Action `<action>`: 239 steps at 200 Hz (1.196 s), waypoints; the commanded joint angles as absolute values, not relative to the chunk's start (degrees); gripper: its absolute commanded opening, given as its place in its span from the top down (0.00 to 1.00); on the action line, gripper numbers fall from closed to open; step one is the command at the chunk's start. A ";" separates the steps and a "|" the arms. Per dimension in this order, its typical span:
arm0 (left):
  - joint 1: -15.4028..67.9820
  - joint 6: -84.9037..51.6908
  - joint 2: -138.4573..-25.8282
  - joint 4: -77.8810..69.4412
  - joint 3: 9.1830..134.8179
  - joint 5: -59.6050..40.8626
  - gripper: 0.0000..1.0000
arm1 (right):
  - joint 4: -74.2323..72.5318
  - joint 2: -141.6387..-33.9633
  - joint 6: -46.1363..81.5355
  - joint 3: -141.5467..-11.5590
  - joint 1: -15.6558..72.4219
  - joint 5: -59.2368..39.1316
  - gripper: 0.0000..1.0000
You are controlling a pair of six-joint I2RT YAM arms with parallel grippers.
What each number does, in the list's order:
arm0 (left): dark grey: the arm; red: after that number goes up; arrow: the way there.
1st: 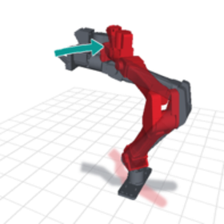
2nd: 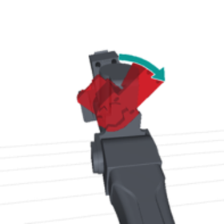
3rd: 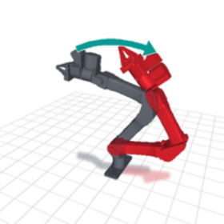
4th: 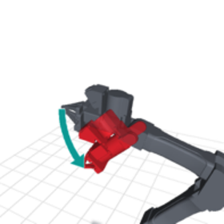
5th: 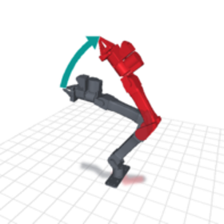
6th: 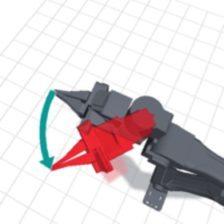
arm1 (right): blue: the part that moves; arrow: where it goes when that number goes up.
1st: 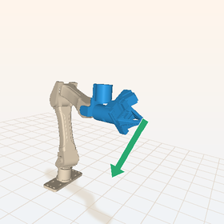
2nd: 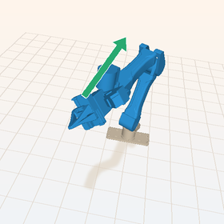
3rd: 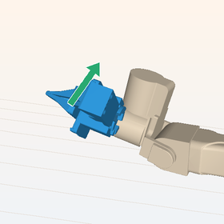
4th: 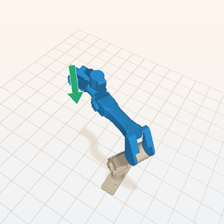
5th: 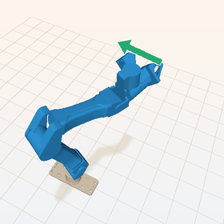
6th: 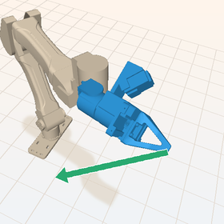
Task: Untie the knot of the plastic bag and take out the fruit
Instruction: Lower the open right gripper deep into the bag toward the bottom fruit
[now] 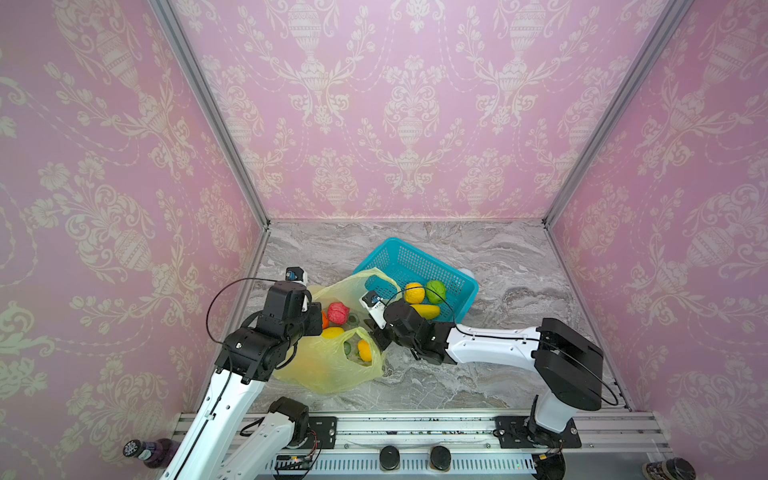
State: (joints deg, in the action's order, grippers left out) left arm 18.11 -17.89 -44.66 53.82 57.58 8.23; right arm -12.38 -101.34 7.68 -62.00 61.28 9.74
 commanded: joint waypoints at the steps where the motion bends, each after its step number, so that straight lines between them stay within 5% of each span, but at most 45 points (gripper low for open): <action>1: 17.65 -18.63 -44.14 54.07 57.06 8.70 1.00 | -6.94 -104.61 7.03 -66.62 61.91 7.53 0.67; 42: 17.59 -18.63 -44.31 54.03 57.06 8.70 1.00 | 1.56 -112.50 9.31 -76.46 62.75 13.49 0.53; 114: 17.62 -18.64 -44.43 54.06 57.08 8.71 1.00 | 15.40 -116.28 17.60 -81.65 64.42 18.77 0.42; 145: 17.66 -18.77 -44.08 54.07 57.08 8.94 1.00 | 17.44 -118.38 17.66 -83.88 65.64 19.53 0.27; 213: 17.63 -18.74 -44.03 54.05 57.06 8.93 1.00 | 21.20 -125.16 18.46 -90.35 65.74 18.71 0.27; 239: 17.62 -18.79 -44.13 54.10 57.13 8.95 1.00 | 19.86 -124.43 18.54 -89.62 65.74 17.68 0.37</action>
State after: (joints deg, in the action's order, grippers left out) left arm 18.11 -17.89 -44.66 53.82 57.58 8.25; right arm 18.48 -123.87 17.67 -89.56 65.78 17.87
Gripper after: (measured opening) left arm 0.047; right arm 0.677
